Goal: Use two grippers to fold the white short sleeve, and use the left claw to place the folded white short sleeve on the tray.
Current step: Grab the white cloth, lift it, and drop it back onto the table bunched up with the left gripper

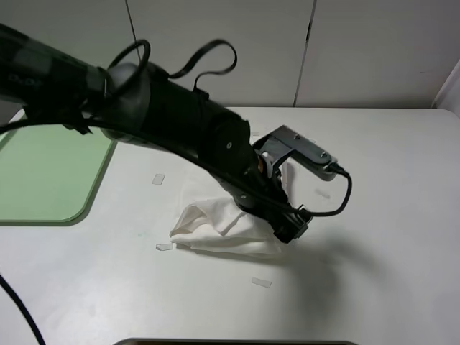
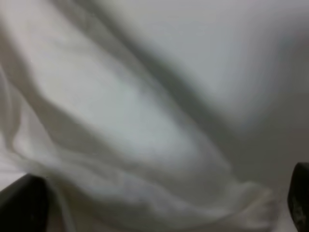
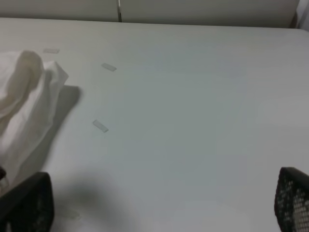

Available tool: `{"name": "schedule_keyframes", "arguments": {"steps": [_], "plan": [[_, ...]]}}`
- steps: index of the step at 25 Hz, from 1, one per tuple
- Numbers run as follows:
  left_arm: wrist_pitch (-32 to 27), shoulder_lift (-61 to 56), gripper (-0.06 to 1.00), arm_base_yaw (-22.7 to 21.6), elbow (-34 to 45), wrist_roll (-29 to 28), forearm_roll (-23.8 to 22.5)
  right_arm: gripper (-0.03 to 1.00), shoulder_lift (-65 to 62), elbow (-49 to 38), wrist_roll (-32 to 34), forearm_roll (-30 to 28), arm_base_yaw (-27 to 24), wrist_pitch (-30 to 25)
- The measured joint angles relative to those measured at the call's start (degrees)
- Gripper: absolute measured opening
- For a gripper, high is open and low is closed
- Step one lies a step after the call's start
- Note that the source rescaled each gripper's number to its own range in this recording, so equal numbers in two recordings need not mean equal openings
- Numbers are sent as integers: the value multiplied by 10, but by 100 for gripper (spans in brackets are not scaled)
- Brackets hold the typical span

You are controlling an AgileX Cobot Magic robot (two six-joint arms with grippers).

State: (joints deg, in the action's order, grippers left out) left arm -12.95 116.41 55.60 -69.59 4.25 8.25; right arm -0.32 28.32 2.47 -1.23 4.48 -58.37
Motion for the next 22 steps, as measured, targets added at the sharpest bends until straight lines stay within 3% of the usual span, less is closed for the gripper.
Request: {"name": "schedule_keyframes", "arguments": {"steps": [1,3,10,16,22], "plan": [[-40,-14,99,1,-31,0,-1,100,0,0,0,0,0,0],[-59,-21,99,2,-51,0,-5,100,0,0,0,0,0,0],[-213,-61,99,-3,-147,0,-63,100,0,0,0,0,0,0],[-290,-80,98,-55,-153,-17,-86,100,0,0,0,0,0,0],[-315,-80,98,-97,-153,-20,-90,100,0,0,0,0,0,0]]}}
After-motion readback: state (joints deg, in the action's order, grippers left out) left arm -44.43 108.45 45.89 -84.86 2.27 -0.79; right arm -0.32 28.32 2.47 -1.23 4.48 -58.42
